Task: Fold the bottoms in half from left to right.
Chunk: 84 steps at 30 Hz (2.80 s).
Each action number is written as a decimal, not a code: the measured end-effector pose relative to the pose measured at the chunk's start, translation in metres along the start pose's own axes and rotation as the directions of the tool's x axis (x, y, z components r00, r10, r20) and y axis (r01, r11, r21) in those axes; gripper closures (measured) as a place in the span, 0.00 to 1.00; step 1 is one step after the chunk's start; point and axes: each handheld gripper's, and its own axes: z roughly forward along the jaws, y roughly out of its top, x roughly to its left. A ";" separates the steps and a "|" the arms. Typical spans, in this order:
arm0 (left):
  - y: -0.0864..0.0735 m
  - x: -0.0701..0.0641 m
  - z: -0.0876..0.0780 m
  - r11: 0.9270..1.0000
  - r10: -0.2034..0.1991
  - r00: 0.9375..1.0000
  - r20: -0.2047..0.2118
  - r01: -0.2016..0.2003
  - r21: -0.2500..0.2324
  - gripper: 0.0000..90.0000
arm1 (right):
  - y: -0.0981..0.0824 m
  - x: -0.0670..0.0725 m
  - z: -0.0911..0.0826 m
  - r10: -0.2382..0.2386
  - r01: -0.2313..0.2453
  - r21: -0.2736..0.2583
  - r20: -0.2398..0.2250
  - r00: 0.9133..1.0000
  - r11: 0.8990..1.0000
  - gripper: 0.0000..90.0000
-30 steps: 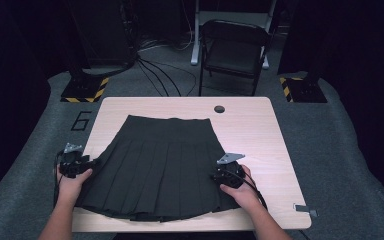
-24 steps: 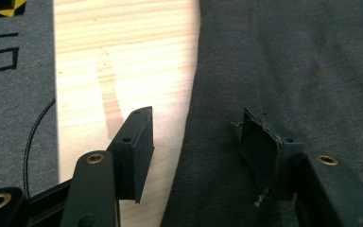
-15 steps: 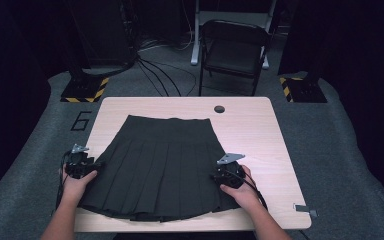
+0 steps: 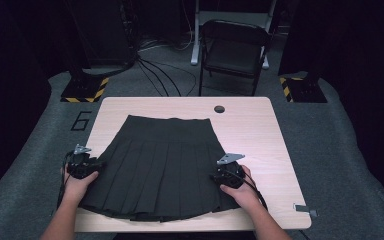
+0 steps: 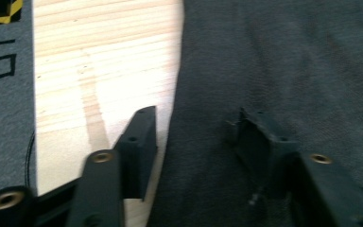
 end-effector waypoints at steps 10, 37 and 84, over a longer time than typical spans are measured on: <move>-0.003 -0.004 -0.001 1.000 0.000 1.000 0.013 0.001 -0.019 0.75 | -0.001 -0.002 0.000 -0.009 0.009 -0.003 -0.005 1.000 1.000 0.60; 0.000 -0.007 -0.001 1.000 -0.023 0.999 0.030 0.023 0.009 0.91 | -0.001 -0.005 0.001 0.009 -0.009 -0.003 -0.020 1.000 1.000 0.59; 0.017 -0.023 -0.022 0.995 -0.039 0.995 0.092 0.046 -0.084 0.94 | -0.002 -0.005 0.002 0.023 -0.023 -0.005 -0.014 1.000 1.000 0.57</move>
